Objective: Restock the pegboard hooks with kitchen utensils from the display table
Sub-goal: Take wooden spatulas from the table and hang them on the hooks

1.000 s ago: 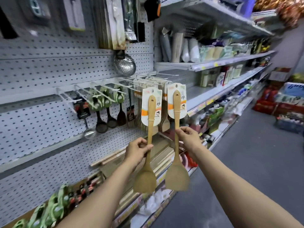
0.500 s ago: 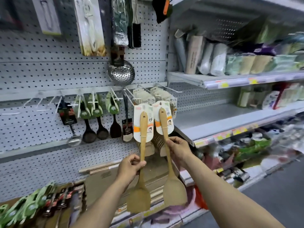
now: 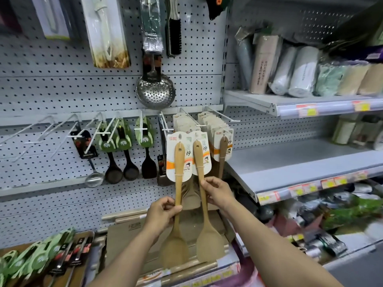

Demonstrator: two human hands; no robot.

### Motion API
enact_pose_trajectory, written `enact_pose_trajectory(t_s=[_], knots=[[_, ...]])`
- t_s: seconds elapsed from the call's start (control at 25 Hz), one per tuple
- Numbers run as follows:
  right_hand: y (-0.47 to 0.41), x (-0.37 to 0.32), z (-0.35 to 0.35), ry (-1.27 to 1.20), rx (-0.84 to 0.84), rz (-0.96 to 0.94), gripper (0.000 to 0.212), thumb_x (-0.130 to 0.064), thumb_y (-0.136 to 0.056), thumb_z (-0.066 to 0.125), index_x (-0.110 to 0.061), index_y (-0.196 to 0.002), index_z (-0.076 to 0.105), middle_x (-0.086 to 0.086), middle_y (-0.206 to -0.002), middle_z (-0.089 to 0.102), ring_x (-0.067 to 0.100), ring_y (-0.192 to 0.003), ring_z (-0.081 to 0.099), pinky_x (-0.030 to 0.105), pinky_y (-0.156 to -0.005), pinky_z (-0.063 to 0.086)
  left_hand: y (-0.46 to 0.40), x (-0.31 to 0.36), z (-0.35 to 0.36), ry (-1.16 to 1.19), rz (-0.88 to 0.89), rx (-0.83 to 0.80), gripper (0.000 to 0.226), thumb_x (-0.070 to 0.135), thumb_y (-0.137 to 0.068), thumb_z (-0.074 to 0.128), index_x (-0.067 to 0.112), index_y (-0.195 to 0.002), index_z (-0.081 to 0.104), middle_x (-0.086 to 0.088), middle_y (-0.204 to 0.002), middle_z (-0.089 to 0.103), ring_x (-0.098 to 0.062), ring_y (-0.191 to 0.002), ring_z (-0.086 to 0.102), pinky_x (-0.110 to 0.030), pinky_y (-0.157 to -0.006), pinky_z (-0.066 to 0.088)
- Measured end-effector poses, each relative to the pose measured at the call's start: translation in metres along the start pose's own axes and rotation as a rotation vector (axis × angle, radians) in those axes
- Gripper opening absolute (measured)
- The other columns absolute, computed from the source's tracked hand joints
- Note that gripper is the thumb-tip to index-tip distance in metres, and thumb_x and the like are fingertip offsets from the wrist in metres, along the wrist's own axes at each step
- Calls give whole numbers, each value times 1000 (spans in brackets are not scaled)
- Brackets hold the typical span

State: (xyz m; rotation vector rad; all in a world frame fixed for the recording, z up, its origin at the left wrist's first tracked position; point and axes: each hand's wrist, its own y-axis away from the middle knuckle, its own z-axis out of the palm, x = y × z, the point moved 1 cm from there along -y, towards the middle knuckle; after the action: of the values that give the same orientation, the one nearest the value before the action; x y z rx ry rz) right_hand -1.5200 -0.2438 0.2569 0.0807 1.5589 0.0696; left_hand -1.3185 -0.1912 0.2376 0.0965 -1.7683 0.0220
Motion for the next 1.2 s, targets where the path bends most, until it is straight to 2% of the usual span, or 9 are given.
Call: enact_pose_trajectory(t_s=[0.12, 0.24, 0.36, 0.56, 0.68, 0.76, 0.96, 1.08, 1.2], knots=[[-11, 3, 6, -15, -4, -32, 9, -26, -94, 66, -21, -93, 73, -5, -76, 70, 11, -70, 67, 27, -65, 53, -15, -1, -5, -2, 3, 8, 17, 9, -81, 75, 0, -83, 62, -5, -69, 64, -22, -71, 61, -46, -75, 56], [-29, 4, 11, -7, 8, -29, 8, -26, -94, 66, -22, -93, 74, 0, -81, 73, 16, -74, 69, 31, -66, 56, -29, -5, -8, -24, 28, 1, 18, 11, -80, 76, 1, -82, 62, -2, -66, 63, -22, -71, 61, -47, -75, 55], [-45, 6, 18, -33, 16, -6, 10, -23, -94, 66, -18, -98, 73, 6, -91, 76, 22, -85, 74, 40, -78, 62, -36, -10, -9, -37, 37, -8, 17, 10, -81, 76, 2, -80, 61, -4, -66, 63, -23, -71, 61, -49, -75, 56], [-58, 8, 16, -26, 26, 44, 10, -22, -95, 65, -17, -102, 70, 8, -99, 75, 21, -90, 73, 33, -75, 61, -38, -18, -8, -46, 17, -21, 15, 12, -80, 77, 6, -79, 63, -4, -70, 65, -22, -73, 63, -49, -76, 56], [-61, -4, 9, 111, 195, 30, 12, -34, -93, 66, -23, -98, 69, 2, -103, 72, 18, -95, 67, 34, -83, 55, -39, -19, -1, -43, 10, -7, 14, 9, -80, 76, 4, -80, 63, -14, -76, 66, -26, -77, 64, -48, -76, 57], [-62, -22, 6, 137, 309, -72, 19, -45, -92, 63, -28, -93, 69, -5, -99, 71, 15, -98, 64, 38, -92, 52, -41, -17, 9, -12, 5, 6, 15, 8, -80, 75, 2, -81, 62, -20, -82, 68, -30, -80, 66, -49, -77, 57], [-55, -70, 10, -82, 58, -221, 38, -56, -86, 66, -19, -88, 75, -4, -93, 77, 12, -95, 69, 31, -87, 51, -37, -8, 42, 15, -25, -19, 16, 7, -79, 76, 2, -78, 61, -2, -66, 59, -19, -70, 59, -48, -76, 57], [-55, -78, 9, -16, 19, -274, 18, -34, -85, 76, -17, -83, 71, -3, -87, 74, 12, -85, 67, 26, -78, 51, -40, 2, 55, 30, -24, -7, 15, 6, -79, 77, 6, -77, 61, -3, -67, 59, -16, -68, 59, -38, -70, 57], [-61, -79, 5, -56, -40, -278, 11, -22, -83, 78, -15, -88, 71, 0, -91, 76, 12, -84, 70, 25, -75, 54, -44, 5, 66, 37, -3, 8, 14, 6, -79, 76, 3, -79, 62, 0, -65, 63, -16, -68, 62, -38, -73, 57]])
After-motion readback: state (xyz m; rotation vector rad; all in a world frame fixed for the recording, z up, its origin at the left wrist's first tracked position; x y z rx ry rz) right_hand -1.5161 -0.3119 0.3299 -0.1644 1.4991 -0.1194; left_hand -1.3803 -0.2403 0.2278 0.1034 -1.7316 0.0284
